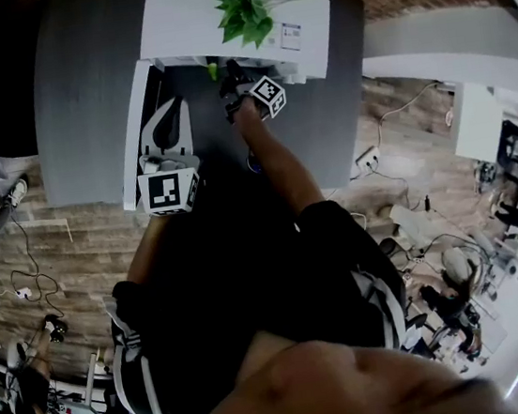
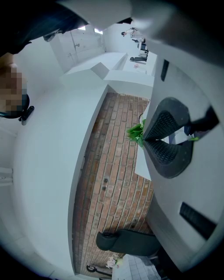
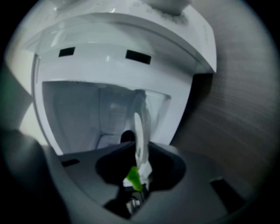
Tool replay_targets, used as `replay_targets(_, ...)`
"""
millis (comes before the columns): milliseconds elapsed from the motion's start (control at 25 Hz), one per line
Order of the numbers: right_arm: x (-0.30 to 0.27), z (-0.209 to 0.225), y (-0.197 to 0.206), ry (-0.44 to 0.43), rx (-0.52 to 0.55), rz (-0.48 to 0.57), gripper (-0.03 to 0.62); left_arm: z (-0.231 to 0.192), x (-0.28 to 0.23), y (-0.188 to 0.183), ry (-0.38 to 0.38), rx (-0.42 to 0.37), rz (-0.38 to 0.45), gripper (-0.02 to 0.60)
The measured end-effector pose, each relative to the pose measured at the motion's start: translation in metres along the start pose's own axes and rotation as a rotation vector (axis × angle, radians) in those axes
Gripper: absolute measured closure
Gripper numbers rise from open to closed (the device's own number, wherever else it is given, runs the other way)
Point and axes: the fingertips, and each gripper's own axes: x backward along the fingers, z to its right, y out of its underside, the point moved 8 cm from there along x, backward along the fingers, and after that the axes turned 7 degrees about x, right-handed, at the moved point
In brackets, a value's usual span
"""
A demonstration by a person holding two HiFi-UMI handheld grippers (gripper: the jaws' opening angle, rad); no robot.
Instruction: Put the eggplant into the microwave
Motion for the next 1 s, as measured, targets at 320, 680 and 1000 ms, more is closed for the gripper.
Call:
replay_targets(320,0.006,-0.018,-0.002,0.052,0.310,-0.079,0.459,0.001,0.002,-0.003,0.011,-0.006,0.017,0.546)
replay_targets(680,0.023,-0.037,0.002,0.191,0.890,-0.181,0.459,0.001,0.002,-0.003,0.010,-0.004,0.014,0.546)
replay_targets(1000,0.018,-0.045,0.017,0.267,1.133,-0.257,0.552,0.001,-0.001,0.000,0.015,-0.003,0.001,0.546)
